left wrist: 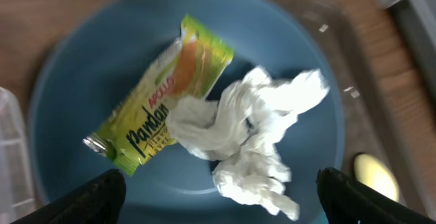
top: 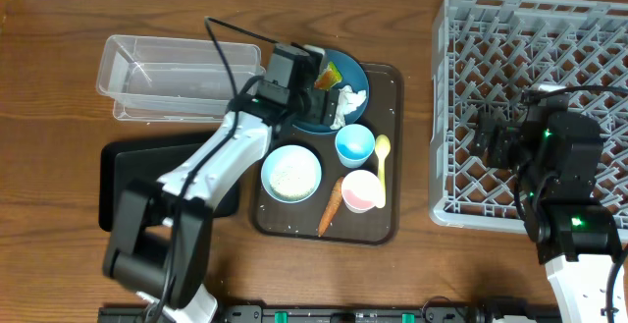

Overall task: Sort waste into correct bins and load items into the dishwasher rack
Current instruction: 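Reach the left gripper over the blue plate to the white tissue, then grasp the crumpled white tissue with the left gripper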

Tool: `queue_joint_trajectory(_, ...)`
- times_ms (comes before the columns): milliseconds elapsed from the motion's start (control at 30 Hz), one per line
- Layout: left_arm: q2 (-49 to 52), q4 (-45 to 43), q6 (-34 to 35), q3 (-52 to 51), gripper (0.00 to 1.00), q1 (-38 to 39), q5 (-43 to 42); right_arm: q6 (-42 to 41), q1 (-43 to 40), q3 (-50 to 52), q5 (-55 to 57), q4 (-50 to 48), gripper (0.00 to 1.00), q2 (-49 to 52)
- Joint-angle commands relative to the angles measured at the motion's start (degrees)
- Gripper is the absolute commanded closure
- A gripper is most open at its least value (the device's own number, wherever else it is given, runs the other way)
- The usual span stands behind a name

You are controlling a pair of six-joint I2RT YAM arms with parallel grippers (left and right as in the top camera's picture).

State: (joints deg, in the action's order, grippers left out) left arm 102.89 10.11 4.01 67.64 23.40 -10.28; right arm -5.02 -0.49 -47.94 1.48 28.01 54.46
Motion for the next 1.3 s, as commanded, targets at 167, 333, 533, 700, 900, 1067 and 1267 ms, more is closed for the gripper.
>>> queue_joint_trajectory(167, 6.2, -0.2, -1.4, 1.3, 0.10, 0.2, 0.7, -0.7, 0.3, -1.2, -0.5, 0.2, 0.01, 0.0)
queue_joint_trajectory(333, 7.9, -0.2, -1.4, 1.3, 0.11, 0.2, 0.5, -0.7, 0.3, -1.2, -0.5, 0.3, 0.01, 0.0)
queue_joint_trajectory(533, 8.4, -0.3, -0.9, 1.1, 0.24, 0.9, 0.4, -0.7, 0.3, -1.2, -0.5, 0.3, 0.01, 0.0)
queue_joint_trajectory(700, 8.4, -0.8, -0.9, 1.1, 0.50, 2.0, 0.4, -0.7, 0.3, -1.2, -0.4, 0.3, 0.01, 0.0)
queue_joint_trajectory(900, 8.4, -0.8, -0.9, 1.1, 0.77, 2.7, 0.5, -0.7, 0.3, -1.2, -0.5, 0.5, 0.01, 0.0)
queue_joint_trajectory(1067, 8.3, -0.8, -1.0, 1.1, 0.94, 2.7, 0.5, -0.7, 0.3, -1.2, -0.4, 1.0, 0.01, 0.0)
queue_joint_trajectory(1267, 5.0, -0.3, -1.0, 2.1, 0.94, 2.6, 5.3, -0.7, 0.3, -1.2, -0.4, 1.1, 0.01, 0.0)
